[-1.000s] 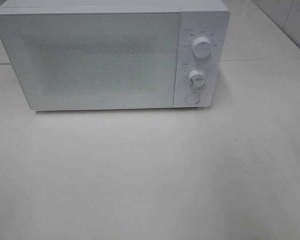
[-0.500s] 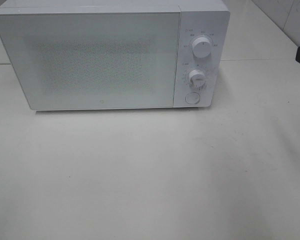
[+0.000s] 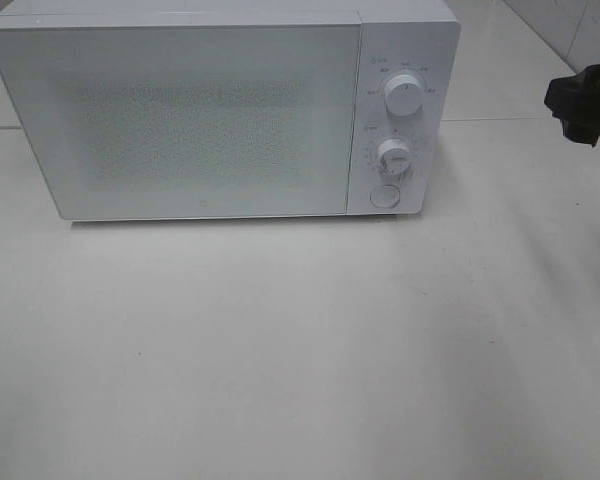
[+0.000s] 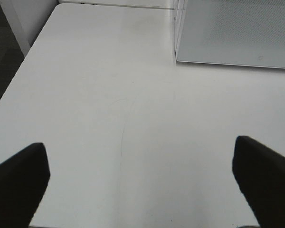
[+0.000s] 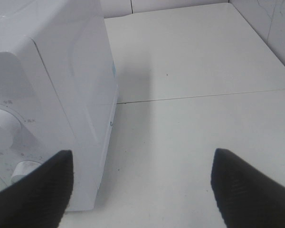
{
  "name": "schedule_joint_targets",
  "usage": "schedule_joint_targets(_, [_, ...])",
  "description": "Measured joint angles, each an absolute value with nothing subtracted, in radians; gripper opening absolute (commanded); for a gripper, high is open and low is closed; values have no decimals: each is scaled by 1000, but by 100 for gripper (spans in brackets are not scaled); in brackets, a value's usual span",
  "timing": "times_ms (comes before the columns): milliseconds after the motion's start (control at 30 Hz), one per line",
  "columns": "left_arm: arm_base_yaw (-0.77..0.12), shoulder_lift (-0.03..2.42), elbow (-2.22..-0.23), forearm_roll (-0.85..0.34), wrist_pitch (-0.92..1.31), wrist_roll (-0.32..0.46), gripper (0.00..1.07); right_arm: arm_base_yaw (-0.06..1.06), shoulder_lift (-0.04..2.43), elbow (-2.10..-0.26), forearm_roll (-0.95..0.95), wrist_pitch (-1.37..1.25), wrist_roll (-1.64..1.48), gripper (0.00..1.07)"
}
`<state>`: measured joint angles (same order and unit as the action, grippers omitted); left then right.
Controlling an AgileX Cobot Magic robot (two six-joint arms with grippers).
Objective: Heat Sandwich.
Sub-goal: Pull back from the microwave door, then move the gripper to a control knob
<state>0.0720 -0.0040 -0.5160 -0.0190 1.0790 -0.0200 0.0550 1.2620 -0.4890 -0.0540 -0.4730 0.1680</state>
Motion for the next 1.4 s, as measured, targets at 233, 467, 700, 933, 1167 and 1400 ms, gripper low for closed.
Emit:
schedule_joint_targets(233, [72, -4, -516, -19, 1079, -20, 100, 149, 1350, -415, 120, -686, 9, 76])
schedule_joint_targets(467, [72, -4, -516, -19, 1079, -20, 100, 297, 1448, -399, 293, -833, -127, 76])
schedule_joint_targets(700, [72, -4, -516, -19, 1079, -20, 100, 414, 1521, -399, 405, -944, -189, 76])
schedule_joint_targets(933, [72, -4, -516, -19, 1079, -20, 100, 541, 1604, -400, 532, -1079, -224, 76])
schedule_joint_targets(1167, [72, -4, -516, -19, 1079, -20, 100, 641, 1671, -411, 604, -1188, -230, 76])
schedule_joint_targets(1400, [72, -4, -516, -19, 1079, -20, 100, 686, 1729, -459, 643, -1199, -231, 76])
